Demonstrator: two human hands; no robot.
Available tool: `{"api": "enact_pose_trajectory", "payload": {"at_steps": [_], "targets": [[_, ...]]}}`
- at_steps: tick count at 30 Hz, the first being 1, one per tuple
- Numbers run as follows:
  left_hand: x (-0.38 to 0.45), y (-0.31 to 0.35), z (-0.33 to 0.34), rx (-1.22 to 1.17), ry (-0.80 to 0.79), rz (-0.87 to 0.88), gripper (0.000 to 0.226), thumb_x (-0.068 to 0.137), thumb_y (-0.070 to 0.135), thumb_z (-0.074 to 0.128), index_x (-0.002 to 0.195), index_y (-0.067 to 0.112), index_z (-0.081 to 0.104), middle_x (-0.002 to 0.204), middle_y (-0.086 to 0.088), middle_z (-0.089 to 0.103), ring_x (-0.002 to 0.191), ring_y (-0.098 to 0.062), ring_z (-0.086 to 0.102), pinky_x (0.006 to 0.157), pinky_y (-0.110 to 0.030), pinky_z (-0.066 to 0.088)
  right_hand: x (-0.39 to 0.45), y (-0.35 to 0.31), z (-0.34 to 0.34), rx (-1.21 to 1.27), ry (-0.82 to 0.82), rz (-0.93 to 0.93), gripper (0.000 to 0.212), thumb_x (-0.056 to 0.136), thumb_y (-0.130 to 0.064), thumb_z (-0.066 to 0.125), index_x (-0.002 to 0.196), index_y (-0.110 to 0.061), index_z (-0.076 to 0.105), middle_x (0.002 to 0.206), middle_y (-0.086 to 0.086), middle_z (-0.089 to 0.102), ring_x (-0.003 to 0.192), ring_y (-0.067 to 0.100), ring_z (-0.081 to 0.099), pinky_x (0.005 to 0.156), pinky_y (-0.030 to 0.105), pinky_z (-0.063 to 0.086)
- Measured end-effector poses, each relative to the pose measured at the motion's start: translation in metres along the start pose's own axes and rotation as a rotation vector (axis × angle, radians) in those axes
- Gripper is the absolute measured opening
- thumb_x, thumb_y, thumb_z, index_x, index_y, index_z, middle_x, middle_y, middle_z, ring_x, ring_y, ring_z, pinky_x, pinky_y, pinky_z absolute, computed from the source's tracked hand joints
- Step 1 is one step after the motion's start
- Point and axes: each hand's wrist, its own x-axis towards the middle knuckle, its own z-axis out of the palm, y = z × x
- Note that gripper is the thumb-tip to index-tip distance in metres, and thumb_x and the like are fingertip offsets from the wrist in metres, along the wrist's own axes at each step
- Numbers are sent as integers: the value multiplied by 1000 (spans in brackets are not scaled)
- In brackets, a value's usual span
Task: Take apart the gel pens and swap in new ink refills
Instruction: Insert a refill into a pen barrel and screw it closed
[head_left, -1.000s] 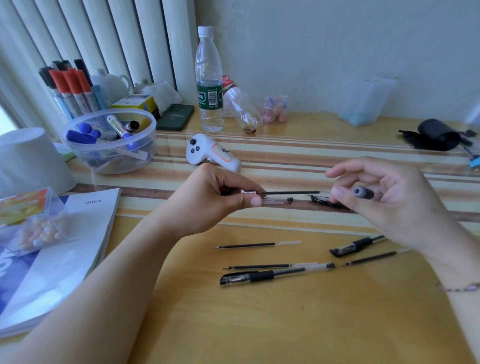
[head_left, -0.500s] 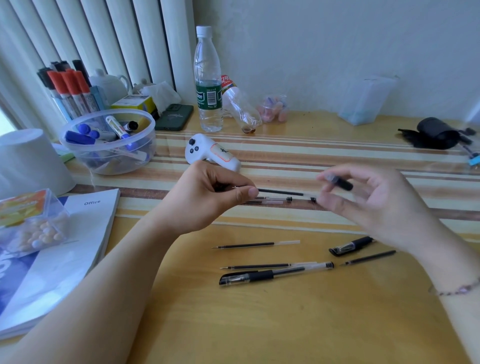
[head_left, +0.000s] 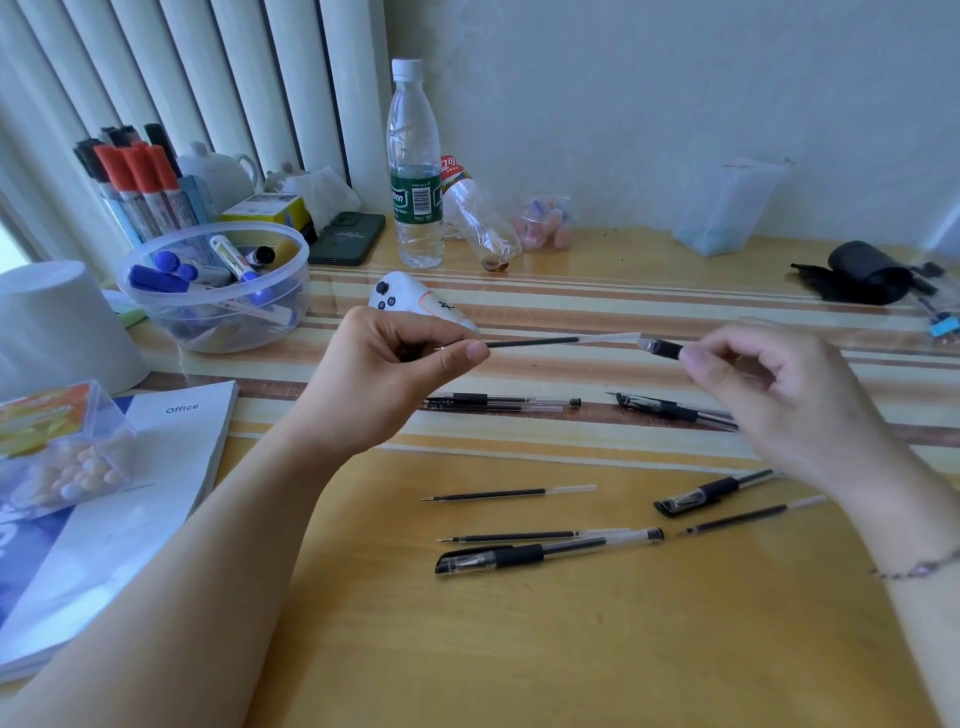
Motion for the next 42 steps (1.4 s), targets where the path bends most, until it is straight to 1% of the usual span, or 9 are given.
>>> {"api": "enact_pose_trajectory", "payload": {"at_steps": [6,15,21,25,30,32,36,39,42], "targets": [[0,1,1,10,-23,2,14,78,32,70,79,21,78,61,-37,49,54,-21,33,49,-22,30,0,-1,0,-5,26,-13,22,90,-31,59,72,-21,65,68,-20,59,60,-1,51,53,8,34],[-1,-5,1,117,-90,-3,13,85,27,71,78,17,77,55,-25,42,52,-31,31,50,-27,28,1,6,-1,-130,29,-86,28,85,-47,56,80,-23,67,76,-13,61,75,0,55,62,9,37],[-7,-11,19,306,-125,-44,20,74,45,75,88,31,78,72,-3,75,67,-24,68,66,-39,56,-6,-7,11,-95,-79,-219,27,82,-12,69,107,-24,68,102,-11,54,81,11,56,74,14,45],[-9,-11,25,454,-132,14,24,72,48,76,89,33,78,60,1,71,56,-18,58,56,-33,50,-12,-18,26,-1,-96,-292,37,82,0,68,113,-20,67,96,-5,62,92,7,61,83,10,48],[-9,-11,24,492,-119,38,24,73,48,76,89,31,78,53,3,66,55,-15,52,52,-28,45,-15,-23,32,45,-21,-201,27,94,-18,54,119,-23,63,72,-8,66,74,-7,63,67,3,46],[-8,-11,24,511,-123,37,23,73,48,76,89,32,78,49,7,60,53,-12,49,51,-26,42,-16,-24,32,95,-116,-135,31,91,-34,54,120,-26,61,73,-6,65,75,2,65,69,14,51],[-7,-12,22,521,-117,21,20,74,48,75,88,33,78,51,3,62,50,-15,50,53,-31,47,-17,-24,34,63,-121,-94,5,84,-35,67,88,-33,67,73,-13,67,71,8,66,63,20,54],[-7,-12,22,517,-138,42,22,73,52,74,85,34,78,59,1,70,55,-18,60,58,-37,52,-16,-22,33,0,-128,-122,46,87,-62,48,66,-24,64,47,-7,53,42,6,49,42,23,41],[-6,-13,23,507,-133,63,22,73,52,74,83,33,78,58,2,69,54,-18,58,56,-37,50,-16,-24,31,23,-128,-129,37,75,-64,58,78,-28,65,45,-8,40,44,8,41,44,11,32]]}}
